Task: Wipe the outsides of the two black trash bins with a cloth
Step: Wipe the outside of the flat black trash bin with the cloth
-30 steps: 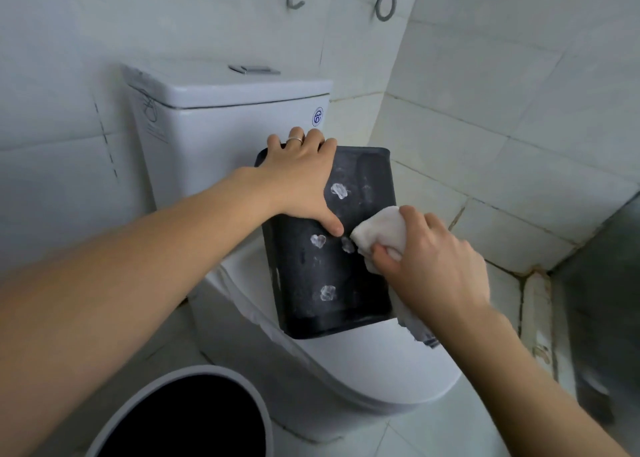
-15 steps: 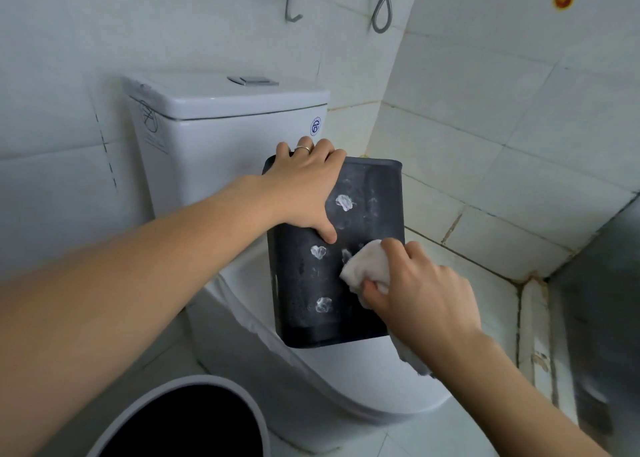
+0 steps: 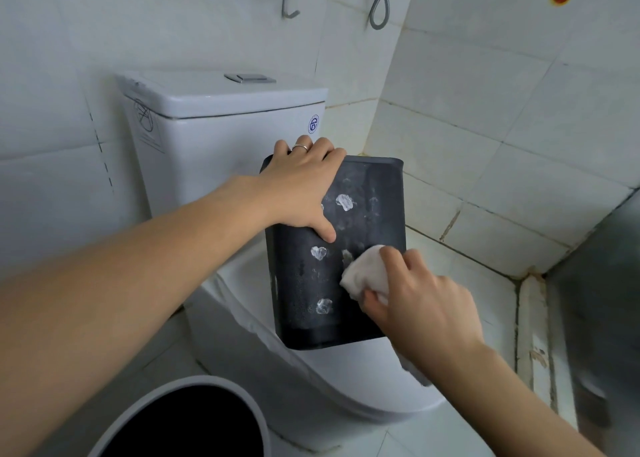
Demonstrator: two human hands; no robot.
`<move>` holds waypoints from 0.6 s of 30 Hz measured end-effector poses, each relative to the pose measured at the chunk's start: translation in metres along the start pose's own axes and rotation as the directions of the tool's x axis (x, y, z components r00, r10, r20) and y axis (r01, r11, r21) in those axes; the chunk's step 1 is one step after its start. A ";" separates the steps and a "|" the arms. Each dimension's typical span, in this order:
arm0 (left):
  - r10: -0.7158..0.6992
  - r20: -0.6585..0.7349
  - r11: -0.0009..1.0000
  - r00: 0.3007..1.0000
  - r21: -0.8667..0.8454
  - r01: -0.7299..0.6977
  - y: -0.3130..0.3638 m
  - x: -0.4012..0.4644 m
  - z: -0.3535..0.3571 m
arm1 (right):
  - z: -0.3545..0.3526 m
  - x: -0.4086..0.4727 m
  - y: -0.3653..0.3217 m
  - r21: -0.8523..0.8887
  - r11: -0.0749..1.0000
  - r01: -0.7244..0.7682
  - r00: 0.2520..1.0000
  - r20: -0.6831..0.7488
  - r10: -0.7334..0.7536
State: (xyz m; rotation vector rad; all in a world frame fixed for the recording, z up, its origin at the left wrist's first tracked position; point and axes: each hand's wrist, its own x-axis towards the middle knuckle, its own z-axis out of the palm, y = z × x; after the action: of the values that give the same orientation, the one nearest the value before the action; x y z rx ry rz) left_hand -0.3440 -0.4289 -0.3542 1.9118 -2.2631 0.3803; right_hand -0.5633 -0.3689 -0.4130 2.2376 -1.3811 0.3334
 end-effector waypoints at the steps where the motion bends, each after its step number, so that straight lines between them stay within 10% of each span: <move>1: 0.000 0.000 1.000 1.000 0.002 0.000 0.000 0.000 0.000 | -0.003 0.003 0.000 -0.004 1.000 -0.012 1.000 0.007 0.012; 18: -0.007 0.005 1.000 1.000 0.019 0.007 0.000 -0.001 -0.003 | 0.001 0.015 -0.005 -0.007 0.998 -0.065 0.997 -0.030 0.065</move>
State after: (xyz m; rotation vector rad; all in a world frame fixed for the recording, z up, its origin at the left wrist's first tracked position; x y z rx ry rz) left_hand -0.3441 -0.4268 -0.3522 1.9310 -2.2631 0.3980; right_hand -0.5516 -0.3792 -0.4086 2.1763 -1.4392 0.3807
